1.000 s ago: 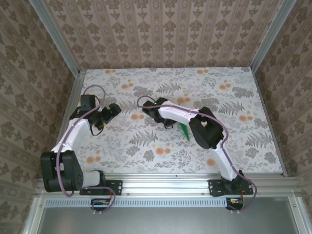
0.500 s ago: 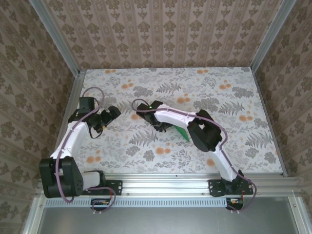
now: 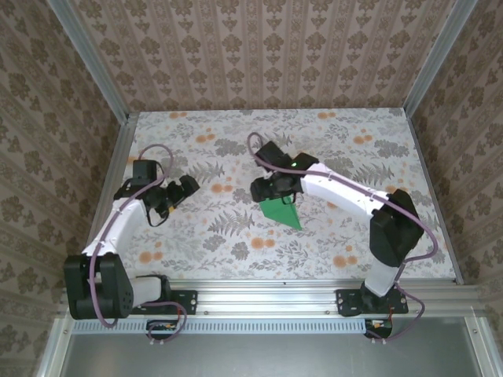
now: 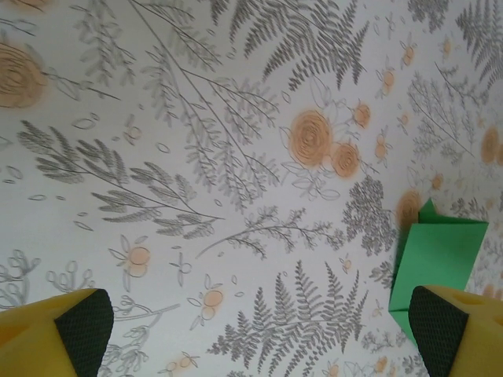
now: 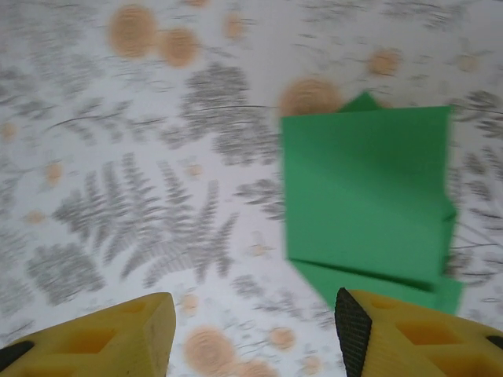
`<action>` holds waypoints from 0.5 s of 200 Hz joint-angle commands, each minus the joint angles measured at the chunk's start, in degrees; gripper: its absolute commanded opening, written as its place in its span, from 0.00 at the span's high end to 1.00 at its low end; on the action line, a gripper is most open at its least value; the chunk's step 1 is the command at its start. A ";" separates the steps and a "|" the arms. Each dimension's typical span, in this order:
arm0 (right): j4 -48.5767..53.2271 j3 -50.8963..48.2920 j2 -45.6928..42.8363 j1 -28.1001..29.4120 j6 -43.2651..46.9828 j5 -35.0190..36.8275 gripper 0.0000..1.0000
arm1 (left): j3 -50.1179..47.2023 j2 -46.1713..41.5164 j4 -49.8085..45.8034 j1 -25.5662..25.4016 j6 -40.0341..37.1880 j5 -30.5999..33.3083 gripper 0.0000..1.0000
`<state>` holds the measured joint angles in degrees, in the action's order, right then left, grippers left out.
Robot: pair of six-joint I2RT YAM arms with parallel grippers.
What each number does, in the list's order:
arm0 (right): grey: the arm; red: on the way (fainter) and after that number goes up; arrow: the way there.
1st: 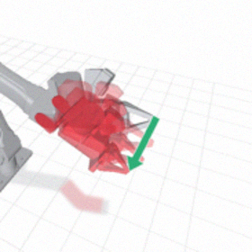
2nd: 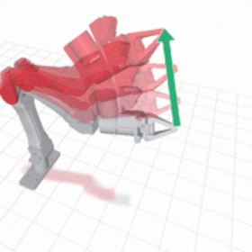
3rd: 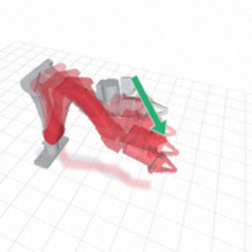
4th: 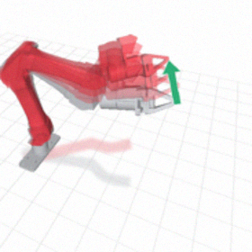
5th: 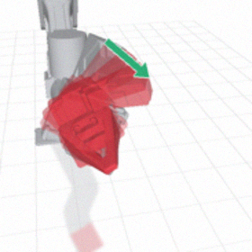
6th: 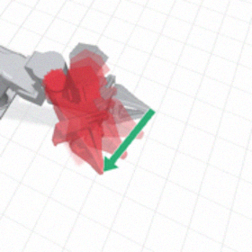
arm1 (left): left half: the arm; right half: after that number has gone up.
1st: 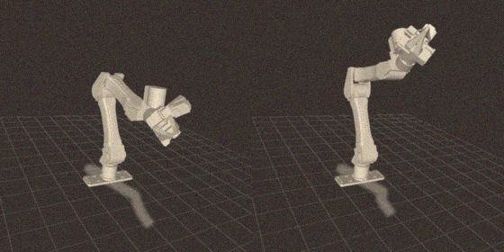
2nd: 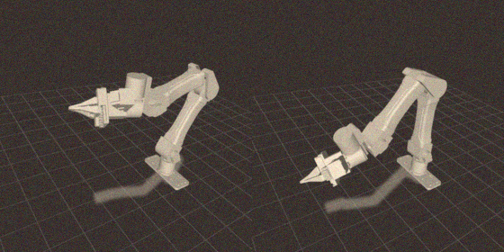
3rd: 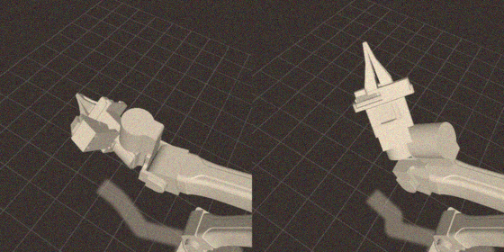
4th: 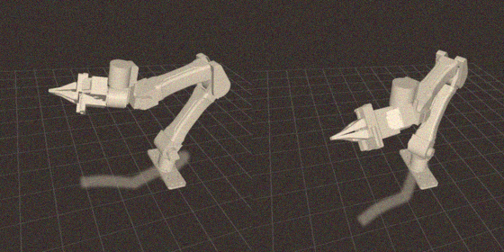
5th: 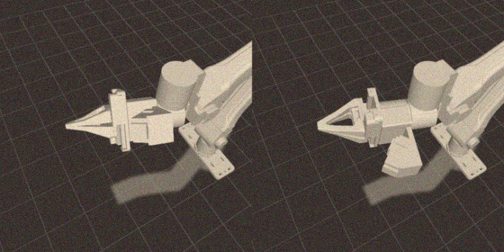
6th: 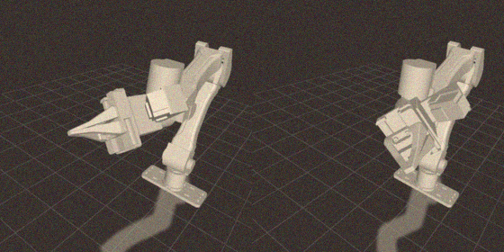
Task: Fold a paper plane with a square sheet of paper (pick it up from the middle)
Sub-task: Turn over the paper at the center of the table, then pick up the paper from the center of the table.
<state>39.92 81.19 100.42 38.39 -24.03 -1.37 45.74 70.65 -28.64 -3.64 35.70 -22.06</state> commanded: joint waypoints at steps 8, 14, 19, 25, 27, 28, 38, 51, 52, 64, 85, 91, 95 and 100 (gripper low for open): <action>-2.66 -3.26 3.29 -7.37 7.70 -8.25 0.41 | -0.82 0.88 2.02 -4.08 -0.79 -0.09 0.00; -2.61 -2.86 4.48 -8.10 8.98 -8.87 0.40 | -0.85 1.18 2.32 -4.95 -0.73 -0.01 0.00; -2.52 -2.46 5.37 -8.59 9.70 -8.73 0.40 | -0.93 1.37 2.47 -5.60 -0.58 0.20 0.00; -2.65 -1.90 6.34 -9.08 10.38 -9.10 0.40 | -1.06 1.50 2.74 -6.45 -0.22 0.48 0.00; -2.72 -1.78 6.71 -9.29 10.60 -9.49 0.40 | -1.04 1.57 2.83 -6.66 -0.18 0.52 0.00; -2.73 -1.71 6.89 -9.38 10.81 -9.69 0.40 | -1.11 1.63 2.91 -6.74 -0.10 0.57 0.00; -3.08 -0.85 8.58 -10.27 11.86 -11.35 0.40 | -1.24 1.76 3.44 -7.91 0.27 0.62 0.00; -3.36 0.19 10.54 -11.33 12.40 -12.46 0.40 | -1.44 2.02 4.06 -9.08 0.77 0.51 0.00; -3.42 0.31 10.84 -11.41 12.60 -12.75 0.40 | -1.48 2.03 4.04 -9.22 0.81 0.48 0.00; -3.87 0.83 12.16 -12.35 13.23 -14.77 0.40 | -1.58 2.21 4.59 -10.16 1.16 0.44 0.00; -4.08 1.39 14.04 -13.43 14.89 -19.89 0.41 | -1.79 2.97 6.14 -11.63 1.51 -0.94 0.00; -4.18 1.36 14.32 -13.60 15.51 -21.36 0.41 | -1.96 3.21 6.88 -11.95 1.68 -1.62 0.00; -4.27 1.27 14.53 -13.69 15.92 -22.37 0.42 | -2.10 3.30 7.40 -12.22 1.77 -1.98 0.00; -4.31 1.32 14.69 -13.78 16.42 -23.45 0.42 | -2.34 3.43 8.09 -12.43 1.82 -2.78 0.00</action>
<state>36.36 80.62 113.69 25.50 -11.60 -16.60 44.62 73.12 -24.05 -14.96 36.42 -22.33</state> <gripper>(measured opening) 0.586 0.999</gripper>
